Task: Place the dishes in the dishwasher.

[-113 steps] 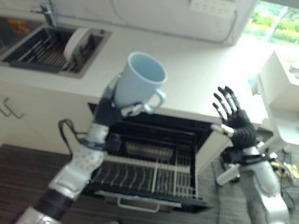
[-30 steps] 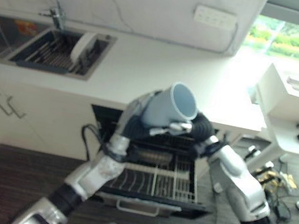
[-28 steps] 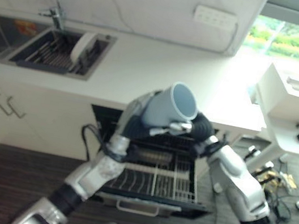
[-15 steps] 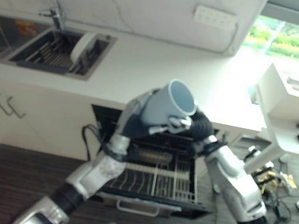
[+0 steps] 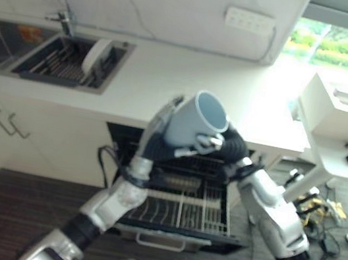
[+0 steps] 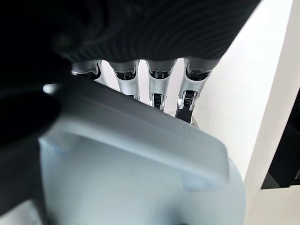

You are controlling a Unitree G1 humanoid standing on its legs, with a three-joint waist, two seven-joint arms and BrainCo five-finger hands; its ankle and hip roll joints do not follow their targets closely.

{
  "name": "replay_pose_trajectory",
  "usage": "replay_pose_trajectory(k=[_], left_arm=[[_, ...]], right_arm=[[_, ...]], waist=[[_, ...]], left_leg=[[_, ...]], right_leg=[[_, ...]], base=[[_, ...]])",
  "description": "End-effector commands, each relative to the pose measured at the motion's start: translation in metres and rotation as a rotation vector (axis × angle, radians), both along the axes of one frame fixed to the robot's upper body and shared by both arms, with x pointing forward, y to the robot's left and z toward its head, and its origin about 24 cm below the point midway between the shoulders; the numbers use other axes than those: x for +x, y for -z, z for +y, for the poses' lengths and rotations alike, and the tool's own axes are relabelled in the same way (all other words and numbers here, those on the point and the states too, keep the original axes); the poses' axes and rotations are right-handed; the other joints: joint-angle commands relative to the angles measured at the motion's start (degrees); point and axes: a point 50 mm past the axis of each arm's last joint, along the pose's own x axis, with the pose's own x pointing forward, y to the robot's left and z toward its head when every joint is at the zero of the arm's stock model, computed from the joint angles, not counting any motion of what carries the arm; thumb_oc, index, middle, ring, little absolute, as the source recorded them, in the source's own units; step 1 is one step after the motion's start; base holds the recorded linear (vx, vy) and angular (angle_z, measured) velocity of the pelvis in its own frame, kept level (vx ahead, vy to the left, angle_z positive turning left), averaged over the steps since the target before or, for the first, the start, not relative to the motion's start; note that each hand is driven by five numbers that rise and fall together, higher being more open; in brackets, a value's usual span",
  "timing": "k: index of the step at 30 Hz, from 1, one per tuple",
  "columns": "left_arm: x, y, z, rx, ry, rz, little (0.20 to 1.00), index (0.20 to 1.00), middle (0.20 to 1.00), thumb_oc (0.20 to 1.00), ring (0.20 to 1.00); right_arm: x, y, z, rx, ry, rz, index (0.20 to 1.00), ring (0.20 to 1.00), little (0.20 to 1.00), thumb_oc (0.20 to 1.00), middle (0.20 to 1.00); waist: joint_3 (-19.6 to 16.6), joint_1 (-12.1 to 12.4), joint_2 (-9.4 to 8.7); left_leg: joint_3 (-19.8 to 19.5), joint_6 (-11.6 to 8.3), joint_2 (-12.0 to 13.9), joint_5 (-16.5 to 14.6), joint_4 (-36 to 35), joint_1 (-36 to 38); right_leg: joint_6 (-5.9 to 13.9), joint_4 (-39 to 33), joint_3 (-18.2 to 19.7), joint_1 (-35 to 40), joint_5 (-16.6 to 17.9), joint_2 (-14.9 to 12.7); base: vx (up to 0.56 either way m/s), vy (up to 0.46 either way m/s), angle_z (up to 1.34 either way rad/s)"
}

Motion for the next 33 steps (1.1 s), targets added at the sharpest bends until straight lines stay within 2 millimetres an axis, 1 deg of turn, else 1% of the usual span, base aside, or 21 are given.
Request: replay_pose_trajectory(k=[1,3,8,11,15,17,18,19,20,21,22,24,25,26,29,30,33], left_arm=[[-0.003,-0.017,-0.011,-0.109,0.142,-0.026,1.0,1.0,1.0,1.0,1.0],[-0.004,-0.021,-0.003,-0.194,0.153,-0.001,1.0,1.0,1.0,1.0,1.0],[-0.007,-0.03,0.009,-0.232,0.13,-0.027,1.0,1.0,1.0,1.0,1.0],[-0.01,-0.034,0.021,-0.249,0.111,-0.03,1.0,1.0,1.0,1.0,1.0],[-0.011,-0.033,0.037,-0.258,0.075,0.026,1.0,1.0,1.0,1.0,1.0],[-0.011,-0.03,0.049,-0.286,0.046,0.076,1.0,1.0,1.0,1.0,1.0],[-0.012,-0.03,0.057,-0.278,0.016,0.081,1.0,1.0,1.0,1.0,1.0],[-0.012,-0.03,0.06,-0.276,0.01,0.085,1.0,1.0,1.0,1.0,1.0],[-0.005,-0.027,0.061,-0.254,0.041,0.157,1.0,1.0,1.0,1.0,1.0],[-0.004,-0.027,0.06,-0.247,0.049,0.165,1.0,1.0,1.0,1.0,1.0],[0.001,-0.032,0.057,-0.245,0.09,0.181,1.0,1.0,1.0,1.0,1.0],[0.006,-0.036,0.054,-0.224,0.109,0.187,1.0,1.0,1.0,1.0,1.0],[0.011,-0.034,0.051,-0.182,0.145,0.249,1.0,1.0,1.0,1.0,1.0],[0.013,-0.03,0.05,-0.153,0.176,0.311,1.0,1.0,1.0,1.0,1.0],[0.014,-0.018,0.048,-0.104,0.228,0.437,1.0,1.0,1.0,1.0,1.0],[0.013,-0.01,0.047,-0.063,0.263,0.512,1.0,1.0,1.0,1.0,1.0],[0.013,0.005,0.041,0.018,0.321,0.647,1.0,1.0,1.0,1.0,1.0]], right_arm=[[-0.005,-0.045,0.01,0.148,-0.02,-0.21,0.2,0.2,0.2,0.2,0.2],[-0.005,-0.041,0.006,0.145,0.002,-0.203,0.2,0.2,0.2,0.2,0.2],[-0.005,-0.035,-0.005,0.137,0.061,-0.182,0.2,0.2,0.2,0.2,0.2],[-0.005,-0.028,-0.014,0.118,0.116,-0.166,0.2,0.2,0.2,0.2,0.2],[-0.005,-0.014,-0.028,0.092,0.174,-0.118,0.2,0.2,0.2,0.2,0.2],[-0.007,-0.005,-0.035,0.099,0.191,-0.072,0.2,0.2,0.2,0.2,0.2],[-0.008,0.0,-0.043,0.094,0.22,-0.059,0.2,0.2,0.2,0.2,0.2],[-0.008,0.0,-0.046,0.093,0.232,-0.058,0.2,0.2,0.2,0.2,0.2],[-0.005,0.002,-0.055,0.102,0.278,-0.061,0.2,0.2,0.2,0.2,0.2],[-0.004,0.002,-0.056,0.109,0.286,-0.059,0.2,0.2,0.2,0.2,0.2],[0.0,-0.001,-0.062,0.104,0.317,-0.078,0.2,0.2,0.2,0.2,0.2],[0.003,-0.004,-0.066,0.095,0.328,-0.096,0.2,0.2,0.2,0.2,0.2],[0.005,-0.006,-0.071,0.079,0.345,-0.103,0.2,0.2,0.2,0.2,0.2],[0.005,-0.005,-0.075,0.069,0.356,-0.1,0.2,0.2,0.2,0.2,0.2],[0.004,-0.002,-0.081,0.053,0.368,-0.096,0.2,0.2,0.2,0.2,0.2],[0.003,-0.002,-0.085,0.038,0.372,-0.103,0.2,0.2,0.2,0.2,0.2],[0.003,-0.006,-0.091,-0.003,0.372,-0.134,0.2,0.2,0.2,0.2,0.2]], waist=[[1.07,0.65,-0.34],[1.28,0.79,-0.28],[1.52,0.94,-0.01],[1.64,1.03,0.35],[1.79,0.97,0.89],[1.98,0.69,1.15],[2.37,0.28,1.33],[2.67,0.14,1.43],[4.19,-0.39,1.94],[4.56,-0.49,2.1],[6.49,-0.93,2.81],[8.12,-1.38,3.26],[10.02,-1.99,3.84],[11.09,-2.52,4.2],[12.31,-3.33,4.64],[13.08,-3.9,4.96],[14.32,-5.05,5.69]], left_leg=[[-0.86,-0.79,3.24,-6.37,-0.96,3.9],[-0.98,-0.81,3.27,-6.31,-0.96,3.82],[-1.4,-0.84,3.14,-6.15,-0.96,3.63],[-1.58,-0.93,3.08,-6.04,-0.96,3.47],[-1.67,-1.05,3.05,-5.81,-0.96,3.3],[-1.66,-1.11,3.03,-5.71,-0.96,3.29],[-1.6,-1.16,3.15,-5.39,-0.96,3.14],[-1.64,-1.24,3.24,-5.13,-0.96,2.85],[-1.94,-1.4,3.46,-4.25,-0.96,1.08],[-2.05,-1.42,3.48,-4.03,-0.96,0.56],[-2.63,-1.46,3.42,-2.99,-0.96,-2.16],[-2.84,-1.51,3.36,-2.29,-0.96,-4.01],[-2.92,-1.52,3.22,-1.51,-0.96,-5.74],[-2.87,-1.47,3.09,-1.12,-0.96,-6.62],[-2.48,-1.52,3.1,-0.64,-0.96,-7.55],[-2.16,-1.63,3.18,-0.39,-0.96,-8.15],[-1.62,-2.02,3.32,0.19,-0.96,-9.32]], right_leg=[[5.71,-0.96,0.81,-0.75,0.45,-3.78],[5.69,-0.96,0.68,-0.8,0.5,-3.8],[5.49,-0.96,0.43,-0.8,0.49,-3.92],[5.34,-0.96,0.23,-0.84,0.41,-4.08],[5.23,-0.96,0.23,-0.93,0.31,-4.19],[5.24,-0.96,0.22,-1.01,0.35,-4.22],[5.25,-0.96,0.29,-1.22,0.4,-4.19],[5.2,-0.96,0.35,-1.49,0.5,-4.16],[5.15,-0.96,0.8,-3.19,0.94,-3.99],[5.13,-0.96,0.95,-3.69,1.06,-3.92],[4.94,-0.96,1.84,-6.25,1.58,-3.48],[4.87,-0.96,2.43,-7.98,1.98,-3.26],[4.8,-0.96,3.15,-9.62,2.45,-3.02],[4.77,-0.96,3.52,-10.51,2.73,-2.89],[4.88,-0.96,3.8,-11.57,3.09,-2.87],[4.95,-0.96,3.79,-12.28,3.28,-2.96],[5.01,-0.96,3.97,-13.77,3.67,-2.93]], base=[[0.0,0.0,0.0],[0.0,0.0,0.0],[0.0,0.0,0.0],[0.0,0.012,0.01],[0.0,0.008,0.0],[0.0,0.016,0.0],[0.0,0.0,0.0],[-0.17,0.027,-0.01],[-0.2,0.021,0.02],[-0.39,0.048,0.02],[-0.32,0.049,0.03],[-0.32,0.074,0.03],[-0.27,0.098,0.0],[-0.22,0.09,-0.09],[-0.09,0.056,-0.17],[-0.1,0.064,-0.14],[-0.11,0.091,-0.11]])
